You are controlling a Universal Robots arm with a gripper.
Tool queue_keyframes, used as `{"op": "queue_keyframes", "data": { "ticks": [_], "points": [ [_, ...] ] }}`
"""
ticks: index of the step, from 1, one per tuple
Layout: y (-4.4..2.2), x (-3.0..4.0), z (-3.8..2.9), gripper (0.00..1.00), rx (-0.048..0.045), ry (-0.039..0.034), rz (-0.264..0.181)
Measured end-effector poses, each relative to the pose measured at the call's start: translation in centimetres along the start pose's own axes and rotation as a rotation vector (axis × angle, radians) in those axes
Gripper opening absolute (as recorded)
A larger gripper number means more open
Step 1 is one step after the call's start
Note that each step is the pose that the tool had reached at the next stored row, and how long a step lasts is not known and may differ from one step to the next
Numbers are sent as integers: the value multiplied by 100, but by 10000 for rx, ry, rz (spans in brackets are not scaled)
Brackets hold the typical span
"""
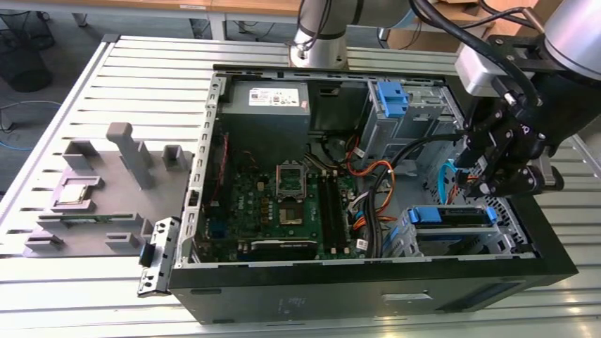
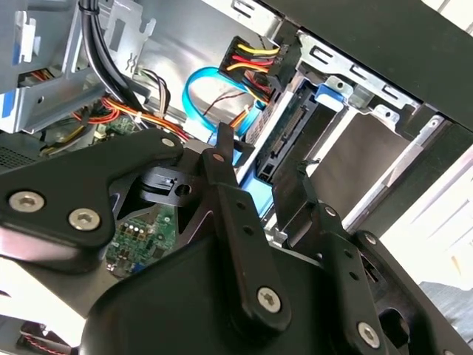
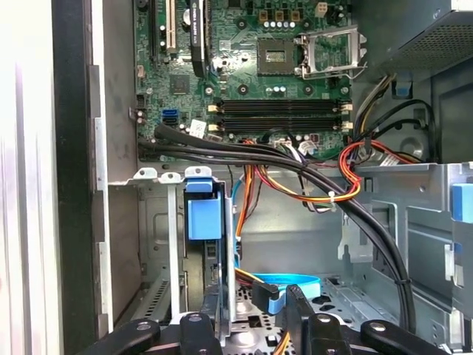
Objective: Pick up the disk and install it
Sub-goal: 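Insert the first disk wire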
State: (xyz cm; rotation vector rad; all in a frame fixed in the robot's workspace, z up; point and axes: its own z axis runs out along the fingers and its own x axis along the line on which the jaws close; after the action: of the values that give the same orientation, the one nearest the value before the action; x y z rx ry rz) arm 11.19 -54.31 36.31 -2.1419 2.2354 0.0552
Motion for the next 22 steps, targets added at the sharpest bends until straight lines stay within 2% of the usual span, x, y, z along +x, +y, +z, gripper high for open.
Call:
{"op": "queue_keyframes", "data": {
  "ticks": [6,13,22],
  "points": [
    [16,1,16,48,7,122,0],
    [27,3,33,48,18,364,-3],
    [27,3,33,48,18,370,-2]
  ]
}}
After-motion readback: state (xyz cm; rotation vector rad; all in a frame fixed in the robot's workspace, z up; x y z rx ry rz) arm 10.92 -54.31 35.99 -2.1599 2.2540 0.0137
